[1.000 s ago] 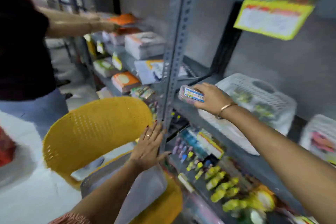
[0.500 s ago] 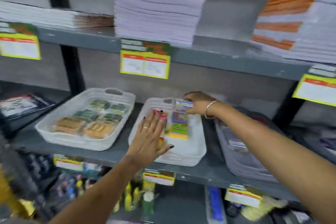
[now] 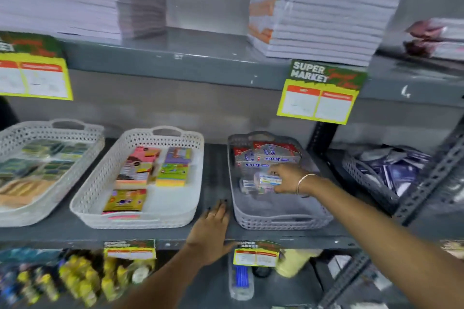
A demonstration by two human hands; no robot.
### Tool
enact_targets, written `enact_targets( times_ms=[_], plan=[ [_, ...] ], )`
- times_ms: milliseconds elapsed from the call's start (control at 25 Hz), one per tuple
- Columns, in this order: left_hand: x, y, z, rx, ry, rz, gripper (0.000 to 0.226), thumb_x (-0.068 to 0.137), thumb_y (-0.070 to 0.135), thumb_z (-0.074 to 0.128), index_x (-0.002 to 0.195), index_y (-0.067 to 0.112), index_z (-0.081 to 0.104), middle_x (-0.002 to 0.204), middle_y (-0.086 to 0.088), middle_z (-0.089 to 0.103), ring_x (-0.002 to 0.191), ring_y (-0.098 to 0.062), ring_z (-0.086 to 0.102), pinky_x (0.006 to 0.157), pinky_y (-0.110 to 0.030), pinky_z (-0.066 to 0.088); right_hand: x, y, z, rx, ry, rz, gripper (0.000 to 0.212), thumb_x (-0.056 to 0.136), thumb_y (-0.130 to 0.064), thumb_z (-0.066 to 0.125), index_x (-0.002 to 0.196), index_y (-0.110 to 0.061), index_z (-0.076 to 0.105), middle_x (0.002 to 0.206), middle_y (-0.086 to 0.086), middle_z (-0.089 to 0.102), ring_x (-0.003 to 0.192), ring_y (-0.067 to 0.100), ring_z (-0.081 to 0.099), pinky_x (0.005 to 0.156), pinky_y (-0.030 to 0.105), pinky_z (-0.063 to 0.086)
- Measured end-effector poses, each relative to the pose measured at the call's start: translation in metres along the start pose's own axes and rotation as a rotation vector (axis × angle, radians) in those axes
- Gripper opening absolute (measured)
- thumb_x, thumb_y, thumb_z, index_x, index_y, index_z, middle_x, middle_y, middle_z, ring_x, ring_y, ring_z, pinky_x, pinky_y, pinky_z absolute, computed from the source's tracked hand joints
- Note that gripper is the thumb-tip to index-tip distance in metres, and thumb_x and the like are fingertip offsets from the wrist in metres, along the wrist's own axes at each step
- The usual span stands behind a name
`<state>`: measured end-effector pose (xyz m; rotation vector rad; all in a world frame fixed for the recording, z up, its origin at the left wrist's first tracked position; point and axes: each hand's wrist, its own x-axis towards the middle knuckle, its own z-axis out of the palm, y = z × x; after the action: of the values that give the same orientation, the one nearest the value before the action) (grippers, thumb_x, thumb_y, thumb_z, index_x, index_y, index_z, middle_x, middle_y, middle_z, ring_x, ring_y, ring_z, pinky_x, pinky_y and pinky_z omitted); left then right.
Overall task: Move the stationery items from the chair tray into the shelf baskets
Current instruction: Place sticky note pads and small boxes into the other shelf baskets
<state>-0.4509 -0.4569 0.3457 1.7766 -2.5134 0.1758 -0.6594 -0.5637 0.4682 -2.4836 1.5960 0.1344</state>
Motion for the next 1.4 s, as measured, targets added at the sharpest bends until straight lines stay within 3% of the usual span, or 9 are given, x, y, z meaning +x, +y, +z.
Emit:
enact_targets(
  times_ms=[80, 160, 440, 680, 840, 1000, 1120, 1240, 1400],
  plan=[
    [0.002, -0.003, 0.010, -0.080, -0.116, -0.043, 0.087, 0.078, 0.068, 0.025, 0.129, 0.003, 0.052, 0.135, -0.016, 0.051, 0.124, -0.029, 0.048, 0.096, -0.043, 0.044, -0.003, 0.011, 0.021, 0.008, -0.048, -0.002, 0.047, 0.077, -0.017, 0.068, 0.120, -0.009, 0.053, 0.128, 0.012, 0.058, 0.103, 0.023, 0.055, 0.083, 0.027, 0.042],
    [0.002, -0.005, 0.015, -0.129, -0.148, -0.054, 0.083, 0.075, 0.070, 0.031, 0.117, 0.007, 0.063, 0.122, -0.013, 0.062, 0.111, -0.028, 0.059, 0.085, -0.044, 0.051, -0.002, 0.015, 0.037, 0.030, -0.078, 0.007, 0.049, 0.076, -0.015, 0.070, 0.121, -0.009, 0.052, 0.128, 0.013, 0.057, 0.113, 0.027, 0.054, 0.091, 0.029, 0.043],
    [-0.003, -0.005, 0.024, -0.131, -0.051, -0.051, 0.081, 0.076, 0.070, 0.034, 0.123, 0.008, 0.058, 0.128, -0.012, 0.058, 0.117, -0.028, 0.054, 0.094, -0.045, 0.045, 0.012, 0.012, 0.064, 0.058, -0.126, -0.035, 0.042, 0.073, -0.016, 0.071, 0.110, -0.007, 0.052, 0.118, 0.017, 0.060, 0.104, 0.031, 0.057, 0.092, 0.039, 0.048],
    [-0.003, -0.004, 0.028, -0.102, 0.000, -0.053, 0.086, 0.078, 0.072, 0.030, 0.133, 0.009, 0.048, 0.140, -0.012, 0.047, 0.128, -0.027, 0.043, 0.105, -0.044, 0.033, 0.012, 0.012, 0.066, 0.068, -0.111, -0.078, 0.042, 0.074, -0.021, 0.071, 0.109, -0.009, 0.051, 0.119, 0.014, 0.057, 0.105, 0.029, 0.054, 0.091, 0.036, 0.045],
    [-0.002, -0.005, 0.030, -0.087, 0.046, -0.039, 0.089, 0.078, 0.073, 0.024, 0.140, 0.010, 0.039, 0.147, -0.011, 0.037, 0.135, -0.026, 0.032, 0.110, -0.043, 0.024, 0.012, 0.010, 0.067, 0.061, -0.115, -0.118, 0.034, 0.074, -0.018, 0.069, 0.103, -0.014, 0.052, 0.108, 0.011, 0.053, 0.092, 0.020, 0.045, 0.075, 0.028, 0.035],
    [-0.002, -0.006, 0.029, -0.062, 0.073, -0.027, 0.095, 0.075, 0.074, 0.013, 0.146, 0.013, 0.025, 0.154, -0.008, 0.022, 0.140, -0.023, 0.018, 0.114, -0.039, 0.012, 0.010, 0.009, 0.067, 0.050, -0.124, -0.115, 0.031, 0.074, -0.019, 0.070, 0.096, -0.020, 0.048, 0.098, 0.003, 0.045, 0.092, 0.020, 0.044, 0.075, 0.027, 0.034],
    [-0.002, -0.005, 0.027, -0.034, 0.056, -0.023, 0.093, 0.077, 0.074, 0.012, 0.148, 0.015, 0.018, 0.156, -0.006, 0.015, 0.141, -0.021, 0.012, 0.115, -0.038, 0.008, 0.006, 0.005, 0.057, 0.077, -0.117, -0.086, 0.049, 0.076, -0.029, 0.072, 0.117, -0.015, 0.049, 0.112, 0.007, 0.052, 0.105, 0.025, 0.051, 0.090, 0.032, 0.043],
    [-0.003, -0.004, 0.021, -0.049, 0.005, -0.027, 0.083, 0.086, 0.069, 0.031, 0.148, 0.015, 0.016, 0.157, -0.005, 0.013, 0.142, -0.020, 0.009, 0.115, -0.038, 0.005, 0.002, -0.011, 0.032, 0.098, -0.002, -0.065, 0.054, 0.079, -0.038, 0.068, 0.124, -0.017, 0.048, 0.123, 0.008, 0.058, 0.107, 0.025, 0.056, 0.093, 0.038, 0.048],
    [-0.021, -0.007, 0.016, -0.051, 0.085, 0.062, 0.075, 0.088, 0.061, 0.040, 0.143, 0.011, 0.028, 0.152, -0.009, 0.026, 0.138, -0.024, 0.021, 0.114, -0.038, 0.008, 0.009, -0.065, -0.008, 0.164, 0.228, -0.181, 0.035, 0.080, -0.036, 0.067, 0.109, -0.017, 0.059, 0.098, 0.004, 0.069, 0.086, 0.023, 0.064, 0.080, 0.038, 0.055]
  ],
)
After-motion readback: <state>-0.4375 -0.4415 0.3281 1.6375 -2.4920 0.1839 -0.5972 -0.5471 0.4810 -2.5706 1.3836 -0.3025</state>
